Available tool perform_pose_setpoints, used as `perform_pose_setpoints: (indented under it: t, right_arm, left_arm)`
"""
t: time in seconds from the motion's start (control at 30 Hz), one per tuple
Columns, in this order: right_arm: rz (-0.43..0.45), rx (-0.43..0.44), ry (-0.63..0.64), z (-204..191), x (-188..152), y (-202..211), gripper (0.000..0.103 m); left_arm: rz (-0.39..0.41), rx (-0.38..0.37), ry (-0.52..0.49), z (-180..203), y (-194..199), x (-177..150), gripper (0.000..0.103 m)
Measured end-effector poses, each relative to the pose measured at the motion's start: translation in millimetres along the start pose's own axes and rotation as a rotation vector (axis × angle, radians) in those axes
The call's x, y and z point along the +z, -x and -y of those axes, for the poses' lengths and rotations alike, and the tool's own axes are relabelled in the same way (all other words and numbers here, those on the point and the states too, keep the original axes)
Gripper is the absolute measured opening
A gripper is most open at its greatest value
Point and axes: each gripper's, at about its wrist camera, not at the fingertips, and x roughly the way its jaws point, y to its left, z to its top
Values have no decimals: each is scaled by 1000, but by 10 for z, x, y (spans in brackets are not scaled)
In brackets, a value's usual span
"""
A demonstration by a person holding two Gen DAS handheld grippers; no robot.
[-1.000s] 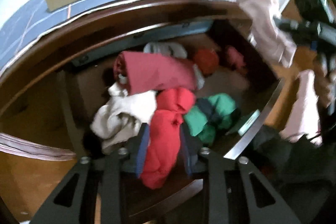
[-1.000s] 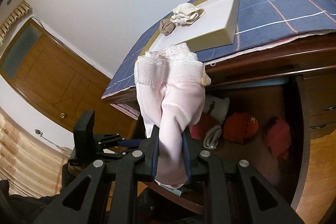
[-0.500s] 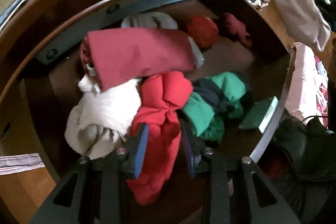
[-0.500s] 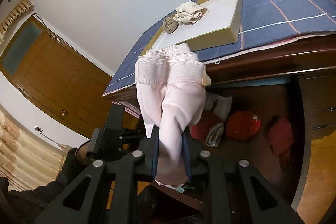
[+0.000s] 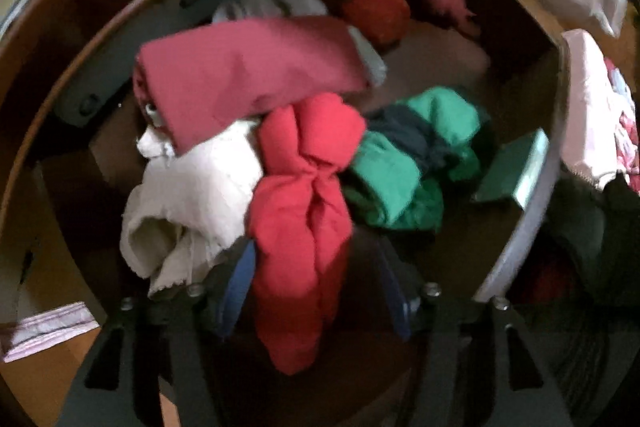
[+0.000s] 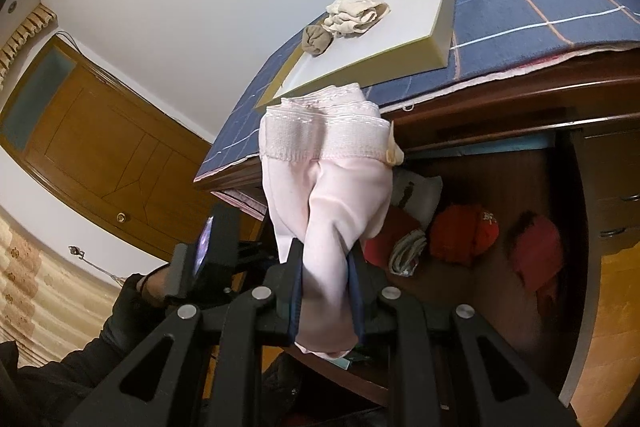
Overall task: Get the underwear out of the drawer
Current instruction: 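Hold pink underwear up with right tool while left tool grasps red underwear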
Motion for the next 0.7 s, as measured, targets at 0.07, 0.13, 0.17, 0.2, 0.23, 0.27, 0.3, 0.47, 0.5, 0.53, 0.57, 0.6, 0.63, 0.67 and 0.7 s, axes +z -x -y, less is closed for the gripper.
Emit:
perform_pose_setpoints:
  t: [0.07,0.13,0.17,0.2,0.23,0.27,0.3,0.47,0.5,0.53,0.57,0.6,0.63,0.67,0.7]
  right_arm:
    - [2,-1,7,-15,-2,17,23]
    - [4,1,13,-23,-3,31,23]
    - [5,1,12,-18,1,35,23]
    - [6,1,10,-15,2,37,23]
    - [7,3,6,-6,2,38,23]
    - [8,6,1,4,-1,40,23]
    - [9,9,-4,13,-5,43,23]
    - [33,11,-14,41,-3,104,23]
    - [41,11,-15,37,8,119,23]
    - [50,12,-17,43,20,143,23]
    - [57,14,-19,47,28,164,23]
    - [63,15,-22,47,38,185,23]
    - [70,16,-24,43,48,206,23]
    - [75,17,-23,34,54,220,23]
    - [80,17,-21,21,60,232,23]
  left_arm:
    - [-24,-31,32,-78,-57,20,67]
    - [-48,-101,80,-155,-142,28,68]
    - [-52,-116,96,-173,-167,32,66]
    - [-56,-114,121,-197,-203,35,50]
    - [-80,-72,121,-197,-281,33,49]
    - [-83,-82,125,-198,-316,29,48]
    - [-71,-100,138,-208,-322,19,46]
    - [34,-115,205,-239,-142,-171,38]
    - [77,-124,215,-217,-48,-260,38]
    - [104,-133,218,-197,16,-302,38]
    - [133,-138,221,-185,88,-340,38]
    - [172,-139,228,-165,183,-398,38]
    - [211,-141,240,-160,296,-471,38]
    - [251,-143,254,-155,409,-535,38]
    - [271,-146,261,-202,487,-555,38]
